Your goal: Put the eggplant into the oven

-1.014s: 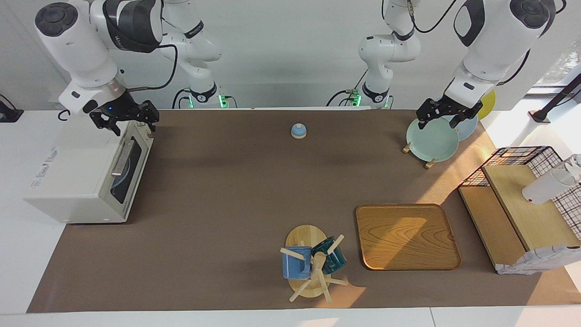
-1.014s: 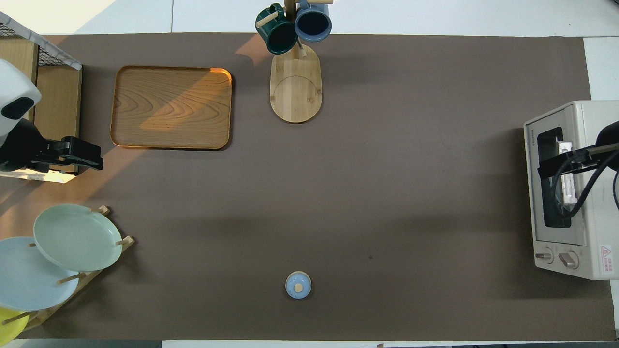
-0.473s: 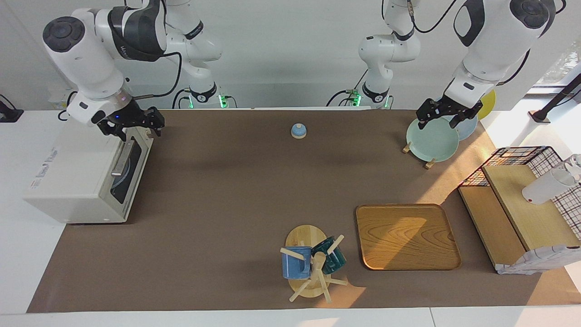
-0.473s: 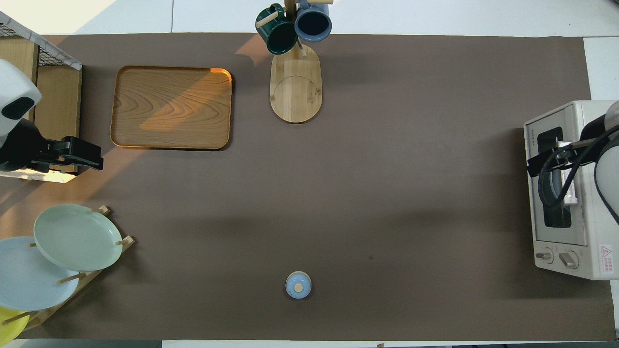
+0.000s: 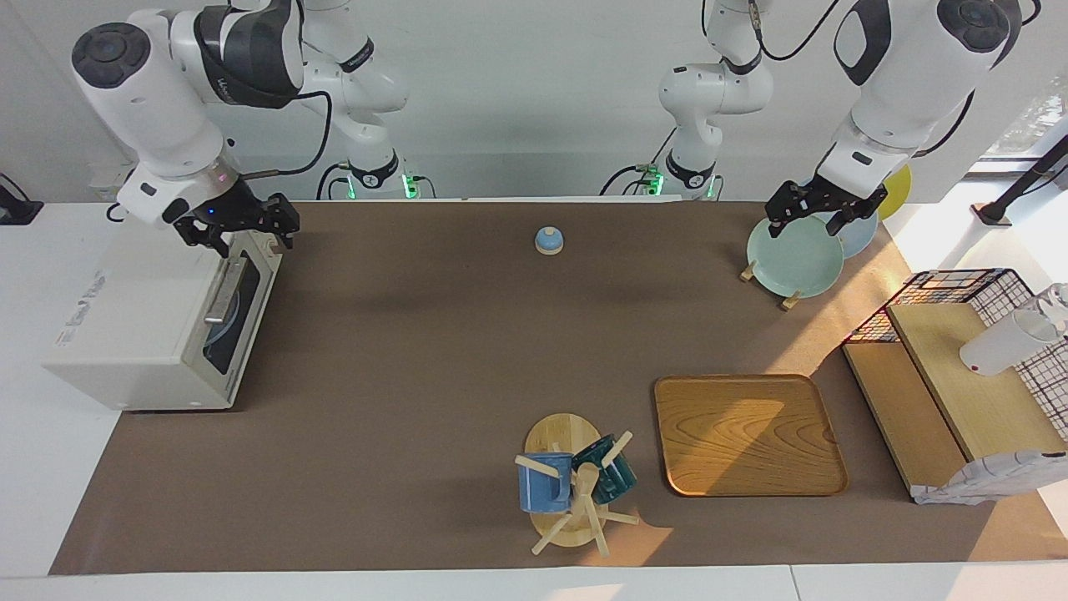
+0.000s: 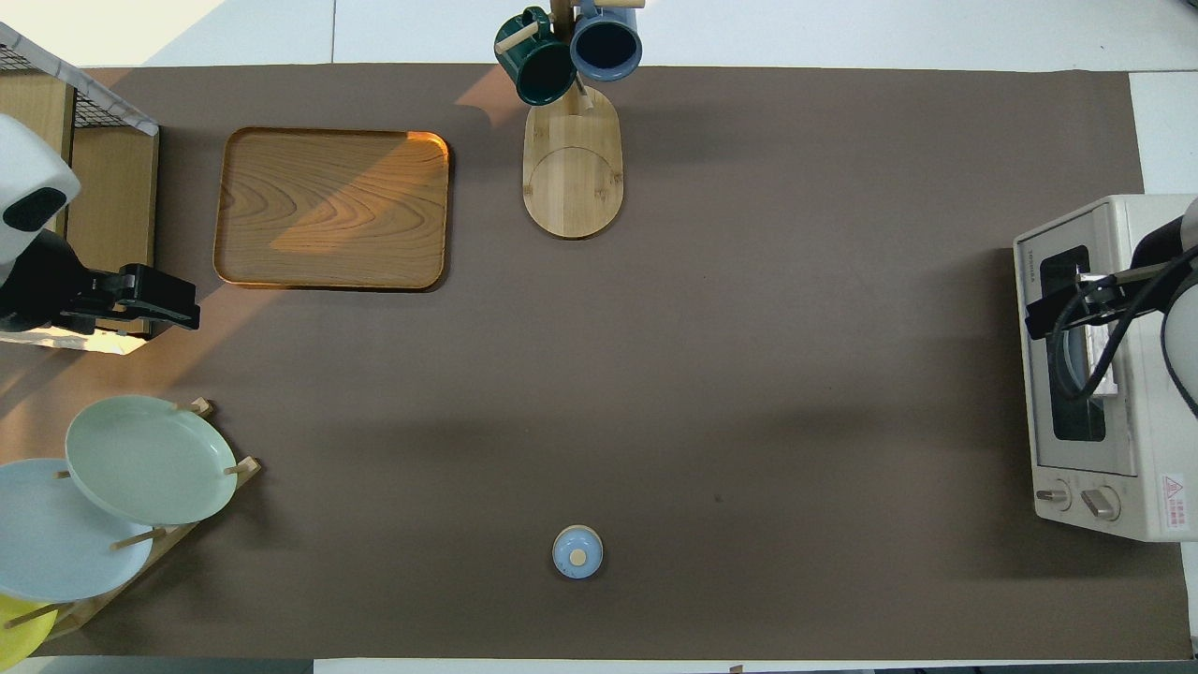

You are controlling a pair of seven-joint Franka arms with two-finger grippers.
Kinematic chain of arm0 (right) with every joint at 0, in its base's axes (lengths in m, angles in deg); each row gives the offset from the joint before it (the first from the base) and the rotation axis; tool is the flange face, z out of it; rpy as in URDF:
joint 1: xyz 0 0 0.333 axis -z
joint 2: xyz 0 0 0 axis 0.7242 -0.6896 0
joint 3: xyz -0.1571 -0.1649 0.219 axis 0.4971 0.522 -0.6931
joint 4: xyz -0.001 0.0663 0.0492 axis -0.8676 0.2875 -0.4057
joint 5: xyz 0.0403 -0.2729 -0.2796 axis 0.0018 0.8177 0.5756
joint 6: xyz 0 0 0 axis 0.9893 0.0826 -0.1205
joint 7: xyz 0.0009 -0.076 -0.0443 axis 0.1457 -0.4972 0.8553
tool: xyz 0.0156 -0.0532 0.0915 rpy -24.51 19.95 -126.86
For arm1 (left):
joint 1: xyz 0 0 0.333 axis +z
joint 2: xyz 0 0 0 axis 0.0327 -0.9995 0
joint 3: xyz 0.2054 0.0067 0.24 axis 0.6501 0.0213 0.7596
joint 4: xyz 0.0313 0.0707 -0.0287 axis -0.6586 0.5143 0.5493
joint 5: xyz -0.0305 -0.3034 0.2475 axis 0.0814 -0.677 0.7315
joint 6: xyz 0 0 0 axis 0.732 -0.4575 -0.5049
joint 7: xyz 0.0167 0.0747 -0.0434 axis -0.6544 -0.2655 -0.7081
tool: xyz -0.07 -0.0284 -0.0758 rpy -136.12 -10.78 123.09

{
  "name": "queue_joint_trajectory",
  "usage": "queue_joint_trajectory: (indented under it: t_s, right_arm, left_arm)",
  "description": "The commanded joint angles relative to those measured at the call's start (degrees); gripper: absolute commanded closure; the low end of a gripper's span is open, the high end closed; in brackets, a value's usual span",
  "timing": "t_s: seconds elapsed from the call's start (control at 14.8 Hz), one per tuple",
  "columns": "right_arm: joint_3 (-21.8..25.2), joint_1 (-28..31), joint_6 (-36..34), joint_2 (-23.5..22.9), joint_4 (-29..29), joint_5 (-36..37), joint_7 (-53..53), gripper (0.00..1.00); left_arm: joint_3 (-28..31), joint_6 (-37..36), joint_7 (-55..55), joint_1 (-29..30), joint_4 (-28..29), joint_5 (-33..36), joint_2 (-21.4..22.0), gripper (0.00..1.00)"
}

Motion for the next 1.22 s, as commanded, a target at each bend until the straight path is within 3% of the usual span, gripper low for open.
queue_joint_trajectory:
  t_s: [0.0,1.15]
  right_arm:
    - [0.23,-0.23,-0.72,-0.1,-1.93,-1.12,2.13,0.0]
    - [1.11,-0.49,-0.72,0.17,-2.72,-2.97,7.76,0.0]
  left_arm:
    - [-0.29,-0.6,0.14,0.58,0.52,0.8,1.05,0.0]
    - [-0.37,-0.6,0.14,0.58,0.52,0.8,1.05,0.0]
